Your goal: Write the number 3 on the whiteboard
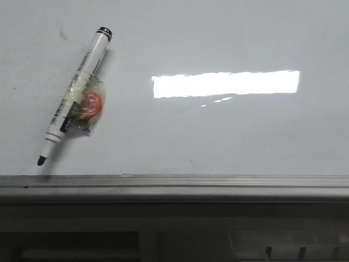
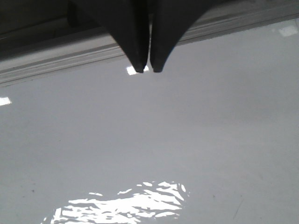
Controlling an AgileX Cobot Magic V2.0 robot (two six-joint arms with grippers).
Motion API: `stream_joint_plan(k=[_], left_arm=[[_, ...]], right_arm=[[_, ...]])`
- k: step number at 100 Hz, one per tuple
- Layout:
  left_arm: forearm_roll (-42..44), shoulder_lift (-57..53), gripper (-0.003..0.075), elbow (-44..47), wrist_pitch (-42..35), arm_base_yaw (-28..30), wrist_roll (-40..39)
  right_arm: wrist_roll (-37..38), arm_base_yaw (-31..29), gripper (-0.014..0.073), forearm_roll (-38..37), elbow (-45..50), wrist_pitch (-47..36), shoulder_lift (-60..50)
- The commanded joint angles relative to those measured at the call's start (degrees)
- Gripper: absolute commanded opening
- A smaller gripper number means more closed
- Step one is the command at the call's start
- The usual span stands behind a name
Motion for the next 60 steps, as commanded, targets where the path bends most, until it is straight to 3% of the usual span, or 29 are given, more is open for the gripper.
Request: stream_joint_plan(k=[1, 17, 47, 60], left_arm=[[0.0, -1.3, -0.0021, 0.6, -3.3, 0.3, -0.7], [0.0, -1.3, -0.0021, 0.6, -3.3, 0.3, -0.7], [0.0, -1.3, -0.0021, 0.6, -3.3, 0.3, -0.7], [-0.2, -1.3, -0.0021, 0.6, -4.0, 0.3, -0.7]], right_arm=[[-0.1, -0.3, -0.0061, -0.7, 1.8, -1.3, -0.9], [-0.1, -0.3, -0.0061, -1.5, 1.8, -2.8, -0.9], [-0.1, -0.3, -0.0061, -1.7, 1.8, -19.5, -0.9], [-0.1, -0.3, -0.0061, 3.3, 1.8, -24.9, -0.9]])
